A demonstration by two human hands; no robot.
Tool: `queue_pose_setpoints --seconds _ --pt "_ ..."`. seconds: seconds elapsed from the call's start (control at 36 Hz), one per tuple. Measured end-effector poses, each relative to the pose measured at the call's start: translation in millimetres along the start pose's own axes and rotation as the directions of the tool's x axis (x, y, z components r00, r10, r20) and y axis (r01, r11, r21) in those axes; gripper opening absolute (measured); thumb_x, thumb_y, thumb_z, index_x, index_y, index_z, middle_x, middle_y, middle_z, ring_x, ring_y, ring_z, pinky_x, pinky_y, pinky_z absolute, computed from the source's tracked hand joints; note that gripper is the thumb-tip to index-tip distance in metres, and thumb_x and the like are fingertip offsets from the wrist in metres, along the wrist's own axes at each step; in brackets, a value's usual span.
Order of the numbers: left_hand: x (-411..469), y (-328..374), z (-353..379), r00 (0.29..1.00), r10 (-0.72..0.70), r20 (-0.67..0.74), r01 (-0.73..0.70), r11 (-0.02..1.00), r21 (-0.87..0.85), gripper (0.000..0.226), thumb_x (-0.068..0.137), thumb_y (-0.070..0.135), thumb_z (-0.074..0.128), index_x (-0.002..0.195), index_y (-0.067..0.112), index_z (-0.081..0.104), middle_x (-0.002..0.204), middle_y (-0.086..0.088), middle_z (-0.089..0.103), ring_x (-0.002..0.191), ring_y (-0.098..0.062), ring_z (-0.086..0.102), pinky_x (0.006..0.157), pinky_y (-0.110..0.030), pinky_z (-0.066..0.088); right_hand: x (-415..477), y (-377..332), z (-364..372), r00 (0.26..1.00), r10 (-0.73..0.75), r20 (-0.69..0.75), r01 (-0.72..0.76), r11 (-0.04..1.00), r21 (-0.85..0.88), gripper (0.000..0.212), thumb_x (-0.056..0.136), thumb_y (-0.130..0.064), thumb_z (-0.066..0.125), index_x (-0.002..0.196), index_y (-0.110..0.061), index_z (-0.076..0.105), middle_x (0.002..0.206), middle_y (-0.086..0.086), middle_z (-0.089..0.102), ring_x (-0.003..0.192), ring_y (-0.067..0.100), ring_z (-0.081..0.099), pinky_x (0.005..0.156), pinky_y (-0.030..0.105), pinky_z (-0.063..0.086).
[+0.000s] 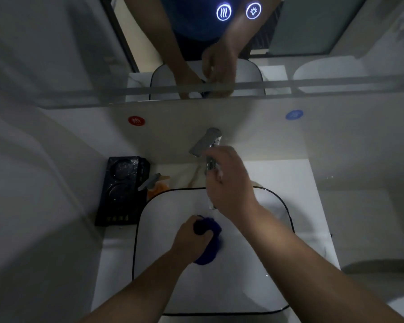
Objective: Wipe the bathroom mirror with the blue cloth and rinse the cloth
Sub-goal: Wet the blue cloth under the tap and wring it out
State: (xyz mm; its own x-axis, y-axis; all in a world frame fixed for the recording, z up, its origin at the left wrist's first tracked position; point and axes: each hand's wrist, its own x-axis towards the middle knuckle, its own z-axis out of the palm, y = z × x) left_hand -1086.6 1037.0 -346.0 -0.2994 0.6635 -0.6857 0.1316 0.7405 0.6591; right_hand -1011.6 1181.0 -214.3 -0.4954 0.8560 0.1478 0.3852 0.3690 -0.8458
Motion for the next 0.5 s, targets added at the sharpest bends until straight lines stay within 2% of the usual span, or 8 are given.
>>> queue_pose_setpoints --seconds 0.06,0.14,0.19,0.28,0.33,0.36,0.42,0.5 --pt "-7.2 2.3 -2.7 0.997 -0.015 -0.075 0.018 0.999 0.035 0.024 0.095 0.025 0.071 0.119 0.027 0.066 0.103 0.004 0.069 0.096 -0.017 0.066 0.09 -0.038 0.058 3.1 -7.2 13.1 0.974 -0.166 0.155 0.177 0.983 -0.058 0.054 0.086 -0.009 0.044 0.135 -0.007 0.068 0.142 0.007 0.062 0.133 0.021 0.058 0.113 0.029 0.046" --pt "-17.8 5.8 -6.9 0.993 -0.006 -0.115 0.009 1.0 0.023 0.035 0.097 0.025 0.071 0.132 0.028 0.065 0.118 0.006 0.072 0.11 -0.018 0.07 0.096 -0.034 0.058 -1.9 -5.7 31.7 0.93 -0.169 0.325 0.25 0.942 -0.226 0.059 0.087 -0.011 0.046 0.144 -0.005 0.062 0.153 0.01 0.057 0.15 0.03 0.044 0.127 0.042 0.036" --pt "-22.7 5.7 -10.7 0.993 0.001 -0.117 0.001 1.0 0.017 0.035 0.098 0.024 0.071 0.132 0.03 0.065 0.119 0.007 0.072 0.111 -0.017 0.07 0.097 -0.033 0.058 -6.2 0.0 38.2 0.897 -0.137 0.419 0.251 0.94 -0.23 0.059 0.088 -0.005 0.045 0.145 -0.001 0.061 0.156 0.012 0.055 0.158 0.033 0.033 0.131 0.036 0.022" --pt "-27.8 3.2 -16.7 0.994 -0.012 -0.108 0.009 1.0 -0.021 0.032 0.1 0.017 0.069 0.129 0.029 0.065 0.121 0.006 0.07 0.11 -0.016 0.066 0.095 -0.029 0.055 -5.9 -0.4 28.9 0.882 -0.076 0.465 0.135 0.986 -0.095 0.059 0.095 0.003 0.045 0.152 -0.007 0.056 0.162 0.004 0.049 0.161 0.02 0.023 0.127 0.02 0.013" --pt "-31.6 -0.7 -20.4 0.998 -0.005 -0.064 -0.001 0.994 -0.106 0.031 0.104 0.013 0.064 0.132 0.025 0.066 0.123 0.006 0.071 0.112 -0.018 0.069 0.09 -0.024 0.055 -9.9 -4.4 14.8 0.94 -0.092 0.329 0.108 0.994 -0.031 0.052 0.094 -0.002 0.043 0.138 -0.013 0.067 0.145 0.0 0.063 0.145 0.013 0.047 0.121 0.021 0.033" --pt "-35.1 -1.5 -22.4 0.999 0.001 -0.032 -0.005 0.988 -0.154 0.029 0.106 0.011 0.061 0.131 0.025 0.066 0.121 0.006 0.073 0.11 -0.018 0.071 0.085 -0.022 0.055 -16.4 -6.2 7.0 0.968 -0.121 0.219 0.127 0.992 -0.013 0.045 0.091 -0.005 0.042 0.122 -0.014 0.073 0.126 -0.002 0.07 0.126 0.014 0.059 0.109 0.022 0.044" --pt "-42.1 -1.3 -26.6 1.0 -0.022 0.0 0.021 0.968 -0.251 0.031 0.106 0.006 0.057 0.127 0.026 0.068 0.119 0.004 0.074 0.105 -0.016 0.073 0.078 -0.022 0.057 -39.4 -1.8 -7.6 0.99 -0.132 0.048 0.131 0.991 0.017 0.031 0.085 -0.006 0.043 0.089 -0.014 0.072 0.091 -0.006 0.069 0.09 0.014 0.063 0.082 0.024 0.049" --pt "-49.2 -1.8 -29.4 0.998 -0.06 0.003 0.057 0.93 -0.362 0.041 0.1 -0.003 0.058 0.121 0.03 0.071 0.121 -0.005 0.076 0.108 -0.026 0.073 0.09 -0.04 0.063 -85.9 15.0 -15.9 0.98 0.198 -0.021 -0.195 0.975 0.107 0.031 0.087 0.0 0.048 0.076 -0.019 0.069 0.078 -0.01 0.066 0.076 0.01 0.064 0.068 0.022 0.049"
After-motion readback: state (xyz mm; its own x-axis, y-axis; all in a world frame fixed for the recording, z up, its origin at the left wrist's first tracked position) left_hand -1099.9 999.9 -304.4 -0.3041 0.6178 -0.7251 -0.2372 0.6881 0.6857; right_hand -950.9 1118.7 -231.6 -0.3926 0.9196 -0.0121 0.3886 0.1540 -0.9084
